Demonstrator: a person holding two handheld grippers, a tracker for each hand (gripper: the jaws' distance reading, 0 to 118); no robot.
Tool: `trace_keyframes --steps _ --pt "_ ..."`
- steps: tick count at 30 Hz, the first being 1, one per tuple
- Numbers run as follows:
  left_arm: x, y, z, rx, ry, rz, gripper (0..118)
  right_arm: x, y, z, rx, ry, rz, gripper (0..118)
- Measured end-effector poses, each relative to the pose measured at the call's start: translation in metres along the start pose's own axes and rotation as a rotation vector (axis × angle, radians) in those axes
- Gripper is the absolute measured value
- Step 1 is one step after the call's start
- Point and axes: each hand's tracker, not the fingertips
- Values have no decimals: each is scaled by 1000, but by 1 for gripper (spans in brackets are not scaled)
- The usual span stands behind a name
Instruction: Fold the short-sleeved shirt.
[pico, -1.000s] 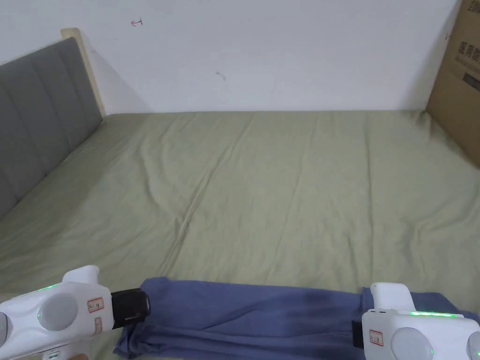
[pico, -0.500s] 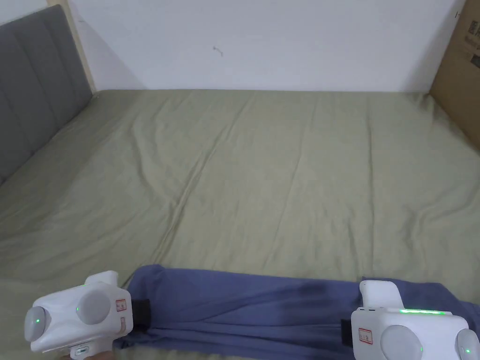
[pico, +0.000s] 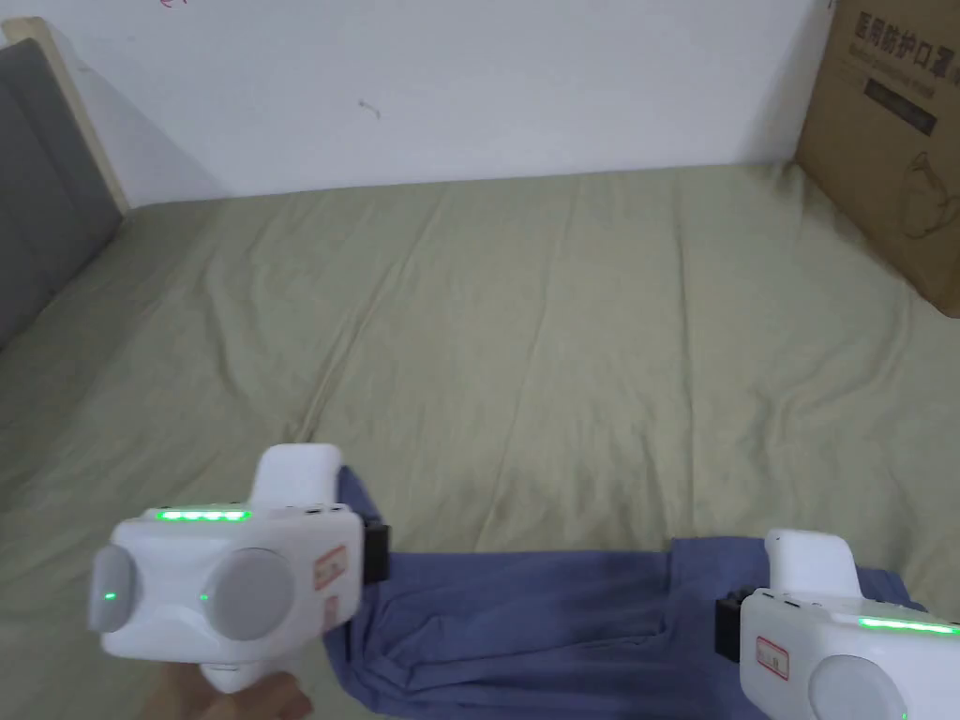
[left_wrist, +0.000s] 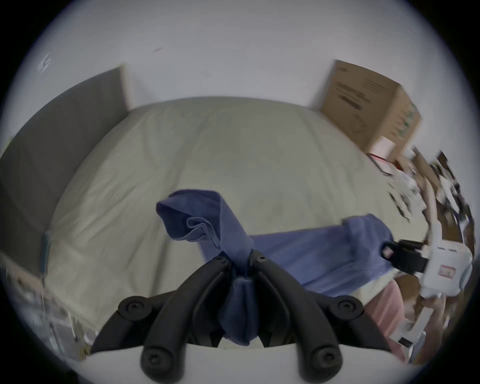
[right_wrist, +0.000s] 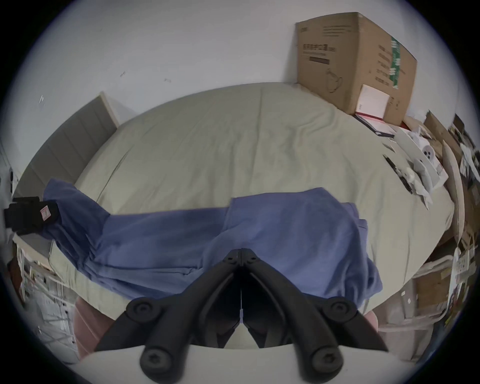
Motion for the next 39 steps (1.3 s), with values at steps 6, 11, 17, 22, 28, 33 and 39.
trace_keyframes --steps 6,11,17,22,28,33,39 --pt "108 -19 -53 -63 -168 -196 11 30 -4 5 1 -43 -50 0" --pt "150 -48 -103 -208 -314 -226 108 54 -11 7 -16 -73 -119 0" --pt "125 -40 -76 -155 -294 -150 99 64 -14 14 -11 -98 -135 0" --pt "72 -32 -73 -83 -231 73 0 60 -12 16 6 -84 -145 0" --pt "76 -51 -113 -237 -214 79 0 51 -15 14 8 -69 -113 0" --pt "132 -64 -116 -260 -313 -51 0 53 -20 11 -12 -70 -123 0" --pt "173 -66 -114 -252 -271 -196 0 57 -24 13 -24 -82 -136 0"
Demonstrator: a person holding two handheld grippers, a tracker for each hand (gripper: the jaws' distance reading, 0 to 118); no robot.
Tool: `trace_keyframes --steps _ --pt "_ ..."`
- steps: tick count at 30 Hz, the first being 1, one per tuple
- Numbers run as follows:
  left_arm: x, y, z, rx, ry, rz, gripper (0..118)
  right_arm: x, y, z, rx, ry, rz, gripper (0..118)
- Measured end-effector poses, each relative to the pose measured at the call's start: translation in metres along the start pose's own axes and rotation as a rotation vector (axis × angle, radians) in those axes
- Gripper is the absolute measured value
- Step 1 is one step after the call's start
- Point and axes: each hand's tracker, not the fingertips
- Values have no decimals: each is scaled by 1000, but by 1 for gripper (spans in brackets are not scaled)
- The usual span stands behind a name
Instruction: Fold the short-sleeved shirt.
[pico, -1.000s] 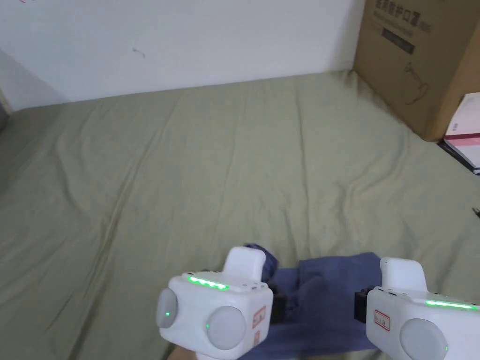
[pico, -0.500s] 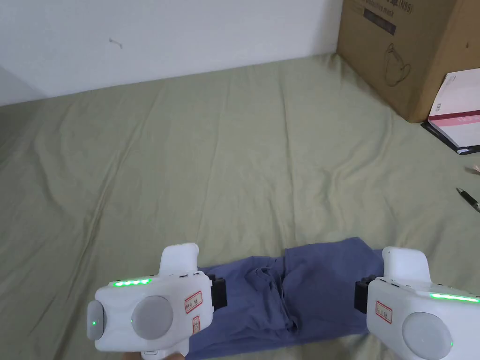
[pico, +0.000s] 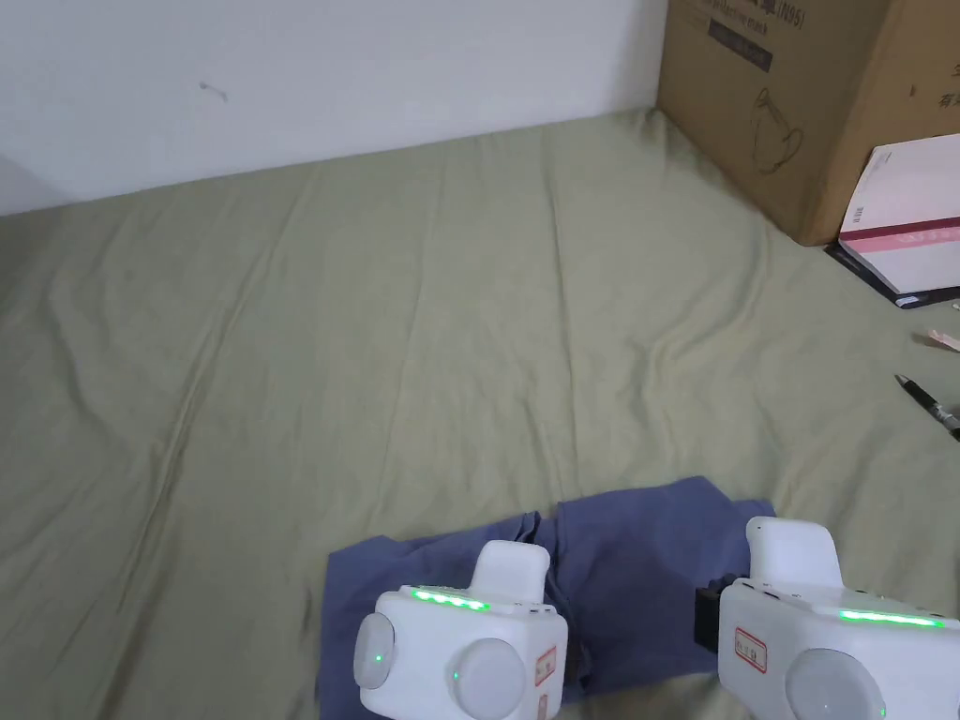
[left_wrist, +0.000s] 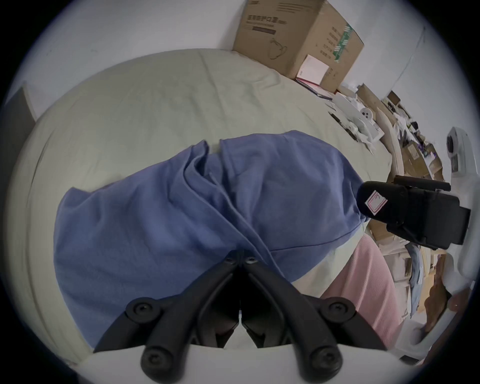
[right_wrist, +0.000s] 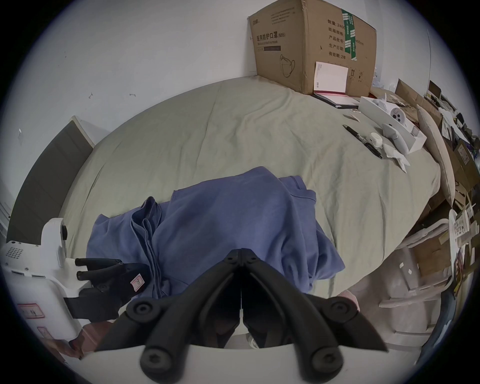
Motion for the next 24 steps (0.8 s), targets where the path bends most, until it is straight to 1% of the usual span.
trace_keyframes --steps 2,4,6,10,14,15,17,18,19,20,21,22,24 --pt "0 2 9 5 -31 3 0 0 0 1 -1 -3 -2 0" --pt "-1 2 18 34 -106 9 0 -2 1 2 0 -4 -1 0" --pt "-8 2 24 27 -121 25 0 -6 3 4 2 -4 6 0" --pt "-46 -6 54 84 -150 172 0 -15 5 11 17 2 32 0" --pt "-113 -20 90 147 -180 348 0 -24 8 11 21 3 50 0" --pt "-126 -24 94 154 -185 384 5 -26 8 11 20 5 51 0" --pt "-154 -34 98 158 -150 457 60 -31 9 9 17 14 55 0" --pt "-165 -39 97 152 -134 488 90 -33 9 9 15 17 59 0" --pt "-175 -47 91 145 -146 518 118 -36 9 9 14 18 65 0" --pt "-186 -54 85 139 -187 558 116 -39 9 8 11 20 74 0" --pt "-194 -58 86 186 -223 607 114 -41 9 8 8 24 81 0" --pt "-202 -62 78 145 -266 659 115 -44 9 7 4 28 89 0" --pt "-210 -68 63 115 -312 752 115 -48 9 6 -1 29 100 0"
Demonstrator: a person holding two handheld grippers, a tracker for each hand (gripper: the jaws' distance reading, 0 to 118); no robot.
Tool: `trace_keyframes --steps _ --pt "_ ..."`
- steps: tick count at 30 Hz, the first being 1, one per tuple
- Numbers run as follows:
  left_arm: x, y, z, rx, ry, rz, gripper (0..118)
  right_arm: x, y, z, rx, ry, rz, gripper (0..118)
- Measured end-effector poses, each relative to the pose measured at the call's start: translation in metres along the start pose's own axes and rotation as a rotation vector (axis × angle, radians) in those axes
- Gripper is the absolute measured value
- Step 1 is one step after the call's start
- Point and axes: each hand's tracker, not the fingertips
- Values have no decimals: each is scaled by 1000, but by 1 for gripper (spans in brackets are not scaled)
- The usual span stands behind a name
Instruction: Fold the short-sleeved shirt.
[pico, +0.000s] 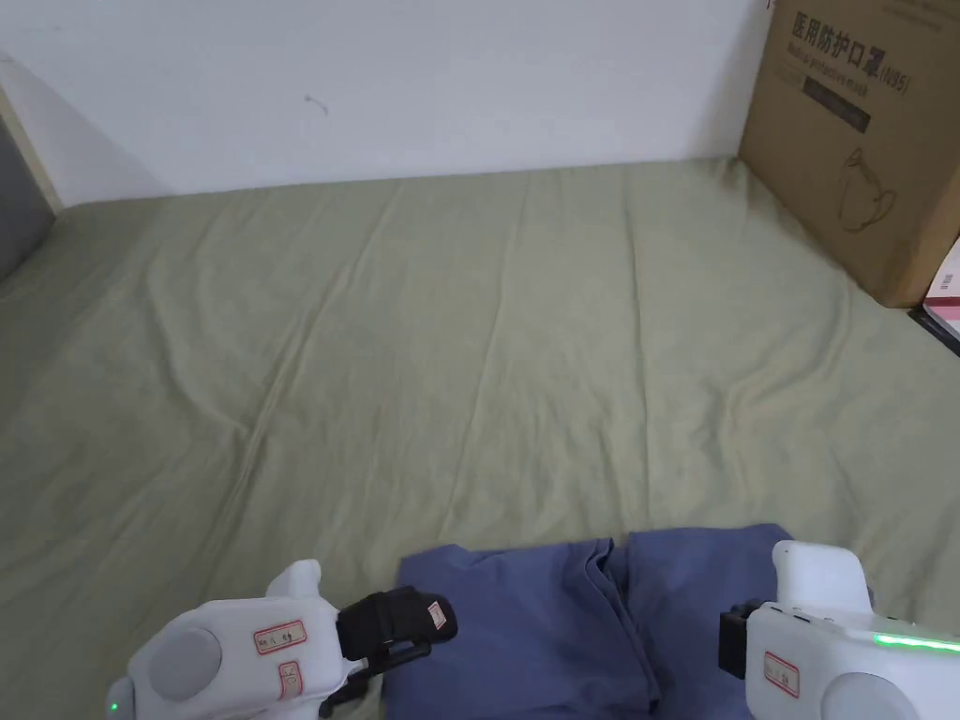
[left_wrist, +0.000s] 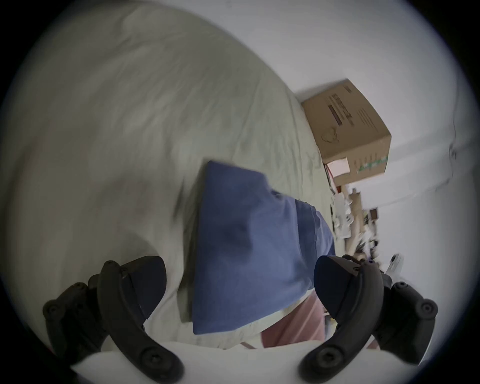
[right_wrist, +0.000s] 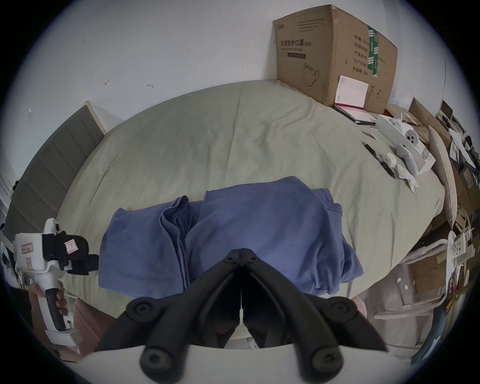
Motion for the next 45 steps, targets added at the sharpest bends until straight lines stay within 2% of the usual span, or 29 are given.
trace_keyframes --steps 2,4,6,7,8,9,10,11,12,14,17,21,24,28,29,30,31,34,35,40,43,45 --pt "-9 -2 -13 -17 -68 38 116 -3 0 -1 -5 2 9 0" --pt "-8 -7 -19 4 -60 10 117 -4 0 -2 -12 4 17 0" --pt "-4 -3 -22 -3 -80 16 111 -5 0 -3 -18 0 23 0" --pt "-3 -4 -21 -11 -98 32 85 -6 0 -4 -20 -1 24 0" --pt "-2 -2 -22 -14 -99 35 40 -6 1 -5 -23 -1 24 0" --pt "-1 -1 -23 -8 -78 23 13 -6 1 -7 -27 -1 24 0" --pt "-2 1 -27 -5 11 0 13 -6 1 -8 -31 -1 22 0" --pt "-10 1 -32 -25 31 -6 13 -7 2 -9 -34 -1 21 0" --pt "-15 2 -29 -44 -59 15 13 -8 3 -9 -37 2 23 0" --pt "-17 6 -22 -48 -86 53 13 -9 4 -9 -37 1 31 0" --pt "-17 10 -12 -57 -66 -5 13 -13 8 -10 -34 3 37 0" --pt "-30 15 12 -29 -87 20 12 -22 10 -10 -31 21 42 0" --pt "-47 21 42 15 -9 -8 12 -30 10 -11 -31 29 63 0" --pt "-82 25 94 92 58 44 12 -38 8 -13 -38 47 72 0" --pt "-65 25 65 110 93 56 12 -40 7 -13 -40 51 75 0" --pt "-66 25 66 125 126 58 12 -42 6 -14 -43 55 81 0" --pt "-90 27 101 147 154 72 12 -44 5 -15 -45 58 84 0" --pt "-83 23 97 186 188 95 12 -47 3 -16 -54 68 91 0" --pt "-92 18 145 193 201 85 12 -47 2 -16 -56 70 93 0" --pt "-56 20 159 227 280 -9 12 -46 1 -16 -61 77 92 0" --pt "-2 13 153 236 336 -136 12 -41 1 -13 -55 79 88 0" --pt "40 3 145 253 293 -208 12 -36 1 -11 -51 74 80 0"
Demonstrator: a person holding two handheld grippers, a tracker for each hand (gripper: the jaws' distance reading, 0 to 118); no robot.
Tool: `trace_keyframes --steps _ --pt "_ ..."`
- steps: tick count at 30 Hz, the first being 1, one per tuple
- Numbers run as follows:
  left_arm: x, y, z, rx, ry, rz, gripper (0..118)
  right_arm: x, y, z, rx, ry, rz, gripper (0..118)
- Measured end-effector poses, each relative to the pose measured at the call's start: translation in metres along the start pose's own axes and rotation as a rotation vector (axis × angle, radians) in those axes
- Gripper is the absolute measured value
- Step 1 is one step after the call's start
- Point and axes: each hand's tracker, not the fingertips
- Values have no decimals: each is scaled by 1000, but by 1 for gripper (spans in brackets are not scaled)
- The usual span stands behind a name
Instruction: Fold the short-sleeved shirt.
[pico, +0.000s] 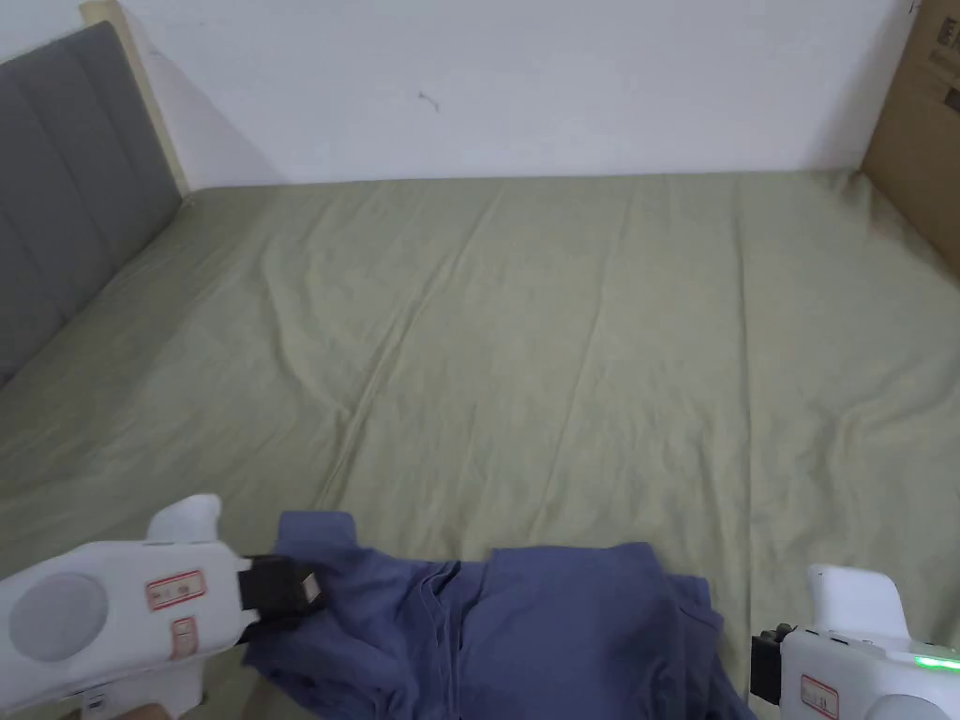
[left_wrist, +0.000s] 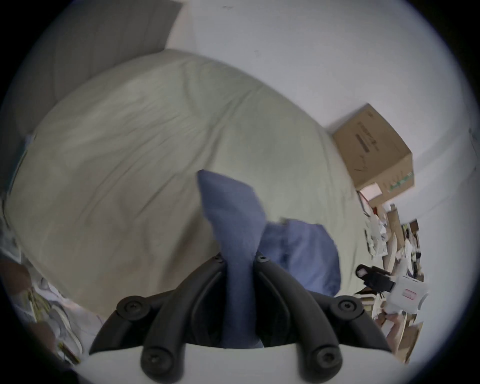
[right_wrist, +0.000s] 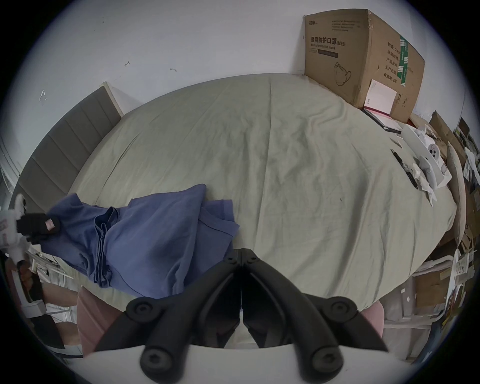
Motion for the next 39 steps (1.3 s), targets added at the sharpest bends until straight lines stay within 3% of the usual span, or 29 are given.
trace_keyframes --steps 8,12,13,14,15,16,17,18,19,21,22,23,24,27,29,32,39 --pt "132 -7 -60 -88 -275 -229 12 38 -5 4 2 -28 -85 0" --pt "177 -31 -121 -200 -271 -293 13 61 -10 7 -1 -52 -138 0" --pt "182 -37 -134 -224 -274 -314 21 67 -12 7 -4 -60 -152 0" --pt "188 -44 -143 -253 -289 -312 36 73 -14 7 -10 -67 -164 0" --pt "190 -49 -152 -281 -313 -328 57 78 -16 7 -14 -72 -174 0" --pt "192 -52 -156 -311 -319 -333 84 83 -18 7 -19 -76 -185 0" --pt "194 -55 -156 -319 -309 -331 99 88 -19 7 -25 -84 -195 0" --pt "195 -55 -155 -318 -318 -350 106 91 -21 7 -29 -93 -202 0" --pt "195 -55 -151 -311 -316 -368 107 94 -22 8 -28 -95 -207 0" --pt "189 -48 -140 -278 -284 -406 103 97 -24 8 -26 -96 -213 0" --pt "187 -43 -134 -274 -259 -408 87 97 -24 9 -25 -95 -215 0" --pt "181 -37 -128 -260 -246 -390 61 97 -23 8 -23 -92 -214 0" --pt "176 -33 -124 -240 -220 -380 28 96 -23 8 -21 -90 -213 0" --pt "164 -29 -125 -168 -47 -432 2 92 -23 3 -21 -79 -208 0" --pt "157 -31 -137 -207 17 -448 2 88 -24 0 -27 -63 -203 0" --pt "157 -44 -157 -283 -59 -395 1 83 -25 -1 -33 -49 -189 0" --pt "199 -75 -182 -330 -90 -451 0 85 -26 1 -37 -49 -188 0"
